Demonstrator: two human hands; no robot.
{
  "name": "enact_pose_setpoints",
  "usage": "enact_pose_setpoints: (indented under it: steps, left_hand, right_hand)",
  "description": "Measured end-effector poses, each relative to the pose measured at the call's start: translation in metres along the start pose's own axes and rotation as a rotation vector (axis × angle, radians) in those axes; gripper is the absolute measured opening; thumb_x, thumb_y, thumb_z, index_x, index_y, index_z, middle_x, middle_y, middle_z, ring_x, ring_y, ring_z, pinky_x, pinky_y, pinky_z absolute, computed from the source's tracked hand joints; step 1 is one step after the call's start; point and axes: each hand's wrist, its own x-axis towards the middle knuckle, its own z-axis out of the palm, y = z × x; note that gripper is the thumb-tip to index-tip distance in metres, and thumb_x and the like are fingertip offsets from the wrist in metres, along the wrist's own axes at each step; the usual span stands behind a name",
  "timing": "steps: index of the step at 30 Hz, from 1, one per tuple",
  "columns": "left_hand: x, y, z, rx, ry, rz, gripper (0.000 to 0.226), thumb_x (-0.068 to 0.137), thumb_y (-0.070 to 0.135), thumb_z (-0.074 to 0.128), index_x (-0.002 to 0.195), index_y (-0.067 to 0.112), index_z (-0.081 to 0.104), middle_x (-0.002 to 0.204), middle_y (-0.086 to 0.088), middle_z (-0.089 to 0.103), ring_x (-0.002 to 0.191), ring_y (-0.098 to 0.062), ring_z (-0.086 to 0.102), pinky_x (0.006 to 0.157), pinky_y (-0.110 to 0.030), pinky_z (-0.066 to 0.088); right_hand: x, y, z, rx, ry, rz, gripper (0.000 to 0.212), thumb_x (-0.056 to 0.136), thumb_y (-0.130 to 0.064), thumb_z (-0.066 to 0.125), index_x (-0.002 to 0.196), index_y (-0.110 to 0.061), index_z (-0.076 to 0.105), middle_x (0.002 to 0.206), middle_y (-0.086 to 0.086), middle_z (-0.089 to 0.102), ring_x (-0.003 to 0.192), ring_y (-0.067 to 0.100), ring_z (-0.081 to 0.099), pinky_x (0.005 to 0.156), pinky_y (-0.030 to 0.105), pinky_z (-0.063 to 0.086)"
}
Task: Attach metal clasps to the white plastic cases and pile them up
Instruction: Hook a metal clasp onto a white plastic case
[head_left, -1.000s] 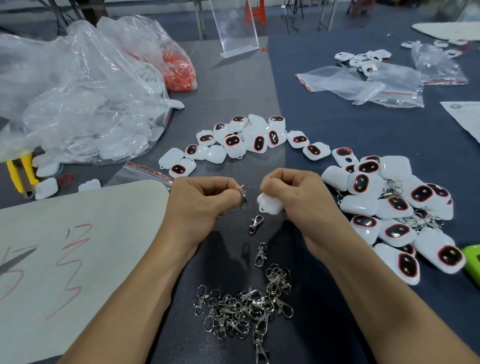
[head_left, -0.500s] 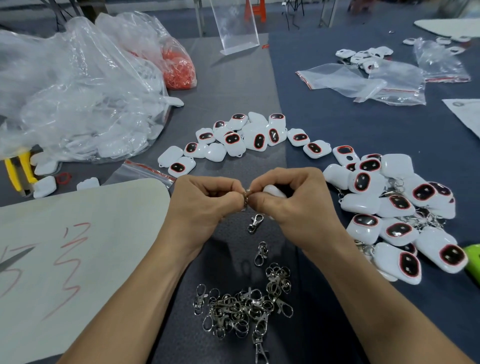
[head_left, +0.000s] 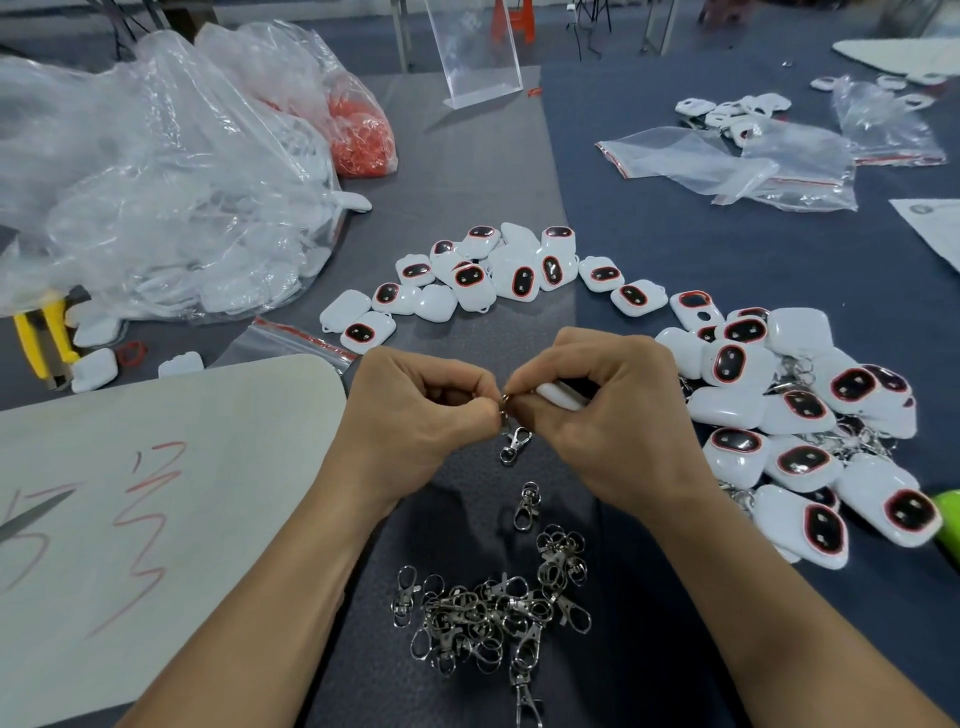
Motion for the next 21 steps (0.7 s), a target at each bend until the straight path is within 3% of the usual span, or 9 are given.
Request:
enact_pose_setpoints:
  steps: [5, 12, 16, 19, 21]
  left_hand:
    - [0.0, -0.003, 0.002, 0.047, 0.007, -0.032, 0.016, 0.057, 0.023, 0.067, 0.065, 0.013, 0.075, 0.053, -0.001, 0.048, 0.053, -0.014, 0.033, 0.05, -0.026, 0.024]
    - [-0.001, -0.002, 0.006, -0.048, 0.039, -0.063, 0.016, 0.054, 0.024, 0.065, 0.06, 0.011, 0.072, 0.049, 0.004, 0.044, 0.048, -0.009, 0.032, 0.046, -0.02, 0.024]
    - [0.0, -0.002, 0.005, 0.076, 0.199, -0.024, 0.005, 0.061, 0.016, 0.07, 0.062, 0.018, 0.075, 0.048, 0.01, 0.049, 0.047, -0.003, 0.036, 0.047, -0.015, 0.028]
    - [-0.002, -0.006, -0.005, 0.524, 0.239, 0.117, 0.002, 0.065, 0.024, 0.069, 0.065, 0.022, 0.069, 0.05, 0.009, 0.051, 0.047, -0.002, 0.042, 0.049, -0.018, 0.038]
    - [-0.003, -0.007, -0.008, 0.761, 0.17, 0.184, 0.006, 0.067, 0.027, 0.068, 0.067, 0.021, 0.07, 0.056, 0.006, 0.057, 0.053, -0.007, 0.053, 0.057, -0.029, 0.049]
  right_hand:
    - [-0.001, 0.0, 0.0, -0.073, -0.007, -0.01, 0.018, 0.072, -0.006, 0.089, 0.077, -0.022, 0.082, 0.071, -0.014, 0.065, 0.069, 0.01, 0.064, 0.059, 0.012, 0.041]
    - [-0.001, 0.002, -0.001, -0.156, 0.037, -0.063, 0.015, 0.076, -0.013, 0.087, 0.079, -0.026, 0.081, 0.072, -0.012, 0.066, 0.067, 0.011, 0.064, 0.057, 0.02, 0.046]
    - [0.004, 0.012, 0.005, -0.02, 0.128, 0.252, 0.011, 0.077, -0.023, 0.083, 0.069, -0.028, 0.078, 0.065, -0.011, 0.071, 0.061, 0.004, 0.063, 0.058, 0.016, 0.047]
    - [0.012, 0.021, 0.005, 0.285, 0.151, 0.56, 0.016, 0.088, -0.025, 0.076, 0.077, -0.015, 0.078, 0.069, 0.004, 0.071, 0.053, 0.012, 0.051, 0.053, 0.029, 0.043]
    - [0.013, 0.021, 0.006, 0.473, 0.094, 0.637, 0.012, 0.09, -0.01, 0.068, 0.085, -0.012, 0.079, 0.077, 0.012, 0.074, 0.051, 0.012, 0.052, 0.047, 0.021, 0.041]
